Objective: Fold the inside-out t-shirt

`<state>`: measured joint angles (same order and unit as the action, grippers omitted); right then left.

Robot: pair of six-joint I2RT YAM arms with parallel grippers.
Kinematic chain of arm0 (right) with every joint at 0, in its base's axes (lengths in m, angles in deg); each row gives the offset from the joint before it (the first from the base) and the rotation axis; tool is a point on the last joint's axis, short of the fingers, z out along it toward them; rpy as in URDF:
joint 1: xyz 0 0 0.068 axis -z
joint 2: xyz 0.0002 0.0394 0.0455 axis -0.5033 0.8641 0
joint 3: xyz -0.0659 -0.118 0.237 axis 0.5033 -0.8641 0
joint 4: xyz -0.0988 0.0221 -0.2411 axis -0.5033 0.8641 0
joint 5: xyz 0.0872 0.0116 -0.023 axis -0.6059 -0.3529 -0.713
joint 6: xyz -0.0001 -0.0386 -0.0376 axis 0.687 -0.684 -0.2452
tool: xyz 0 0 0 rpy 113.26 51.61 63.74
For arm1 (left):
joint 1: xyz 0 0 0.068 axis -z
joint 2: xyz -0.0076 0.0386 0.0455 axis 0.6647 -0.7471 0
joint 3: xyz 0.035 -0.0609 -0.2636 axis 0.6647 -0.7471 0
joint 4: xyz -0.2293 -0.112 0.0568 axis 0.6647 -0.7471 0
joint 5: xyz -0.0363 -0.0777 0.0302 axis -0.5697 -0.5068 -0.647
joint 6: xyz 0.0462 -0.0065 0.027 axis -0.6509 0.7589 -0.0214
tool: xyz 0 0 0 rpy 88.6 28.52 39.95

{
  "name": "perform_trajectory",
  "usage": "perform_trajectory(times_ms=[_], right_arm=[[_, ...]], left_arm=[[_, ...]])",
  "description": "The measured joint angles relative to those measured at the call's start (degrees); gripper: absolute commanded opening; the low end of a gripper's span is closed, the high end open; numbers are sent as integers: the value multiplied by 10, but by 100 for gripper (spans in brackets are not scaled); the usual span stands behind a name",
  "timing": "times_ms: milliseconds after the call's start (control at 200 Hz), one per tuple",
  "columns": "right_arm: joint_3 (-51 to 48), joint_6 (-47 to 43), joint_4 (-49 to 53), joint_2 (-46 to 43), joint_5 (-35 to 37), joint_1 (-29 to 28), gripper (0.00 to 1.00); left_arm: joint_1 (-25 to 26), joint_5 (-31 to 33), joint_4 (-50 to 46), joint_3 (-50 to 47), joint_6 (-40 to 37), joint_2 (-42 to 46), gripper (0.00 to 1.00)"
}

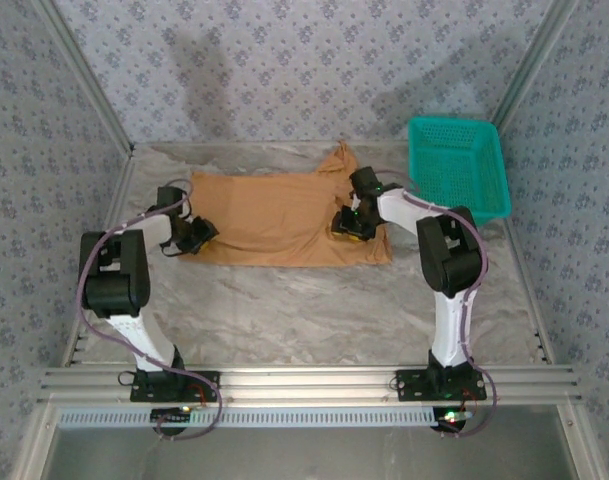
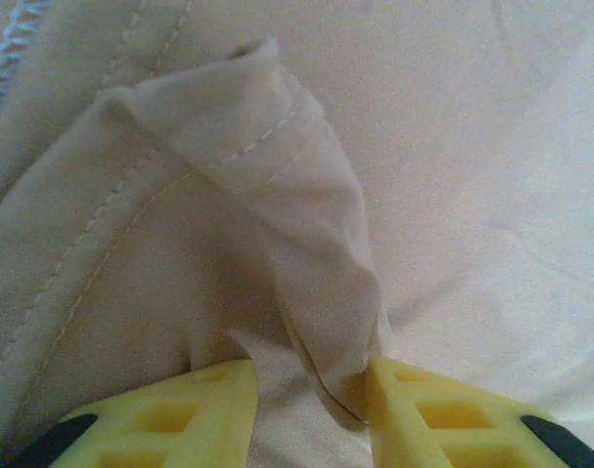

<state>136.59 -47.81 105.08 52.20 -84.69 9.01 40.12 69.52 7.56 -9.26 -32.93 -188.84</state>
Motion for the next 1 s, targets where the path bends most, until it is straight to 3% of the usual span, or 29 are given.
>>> perform_trajectory(times_ms=[175,320,515,625,720,999], right_arm=[[-112,0,-26,-76,0,-31,51],[-196,-3,2,-152,17,-95,51],[-173,-21,93,-173,35,-107,57],[-71,-32,120,-163,63,-86,57],[39,-37,118,-123,96,-62,57],[287,-49,125,98,179,1,56]], left_arm=[[-9,-9,16,-97,22,82,37],[-4,0,-42,-188,34,203,37],[9,44,-146,-139,10,281,41],[11,76,-167,-40,-15,241,41],[11,100,-174,67,-39,156,43],[11,151,-211,289,-90,-98,51]])
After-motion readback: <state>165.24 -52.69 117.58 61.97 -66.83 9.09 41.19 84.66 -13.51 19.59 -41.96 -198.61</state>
